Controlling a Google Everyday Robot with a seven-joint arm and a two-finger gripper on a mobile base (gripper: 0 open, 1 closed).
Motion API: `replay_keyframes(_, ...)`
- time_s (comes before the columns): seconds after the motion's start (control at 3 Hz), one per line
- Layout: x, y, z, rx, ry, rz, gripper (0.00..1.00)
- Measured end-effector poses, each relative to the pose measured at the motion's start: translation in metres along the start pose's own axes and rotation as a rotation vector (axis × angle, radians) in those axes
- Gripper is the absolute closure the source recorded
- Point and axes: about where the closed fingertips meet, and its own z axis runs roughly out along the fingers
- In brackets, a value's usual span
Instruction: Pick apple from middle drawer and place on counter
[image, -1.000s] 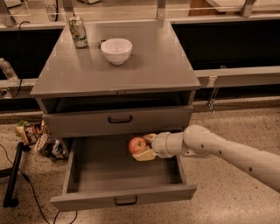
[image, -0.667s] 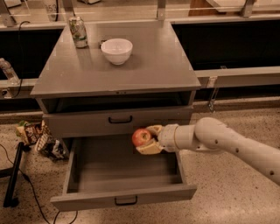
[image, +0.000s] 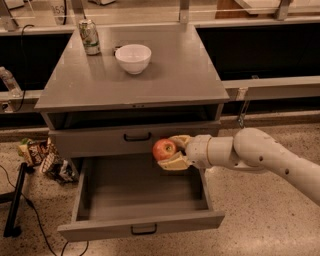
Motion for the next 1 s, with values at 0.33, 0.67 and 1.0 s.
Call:
replay_keyframes(0.33, -0.012, 0.007, -0.015, 0.017, -0.006, -0.014, 1.00)
replay_keyframes(0.67, -0.055, 0.026, -0.070, 0.031, -0.013, -0.047, 1.00)
replay_keyframes(1.0, -0.096, 0.048, -0.155, 0.059, 0.008, -0.096, 1.00)
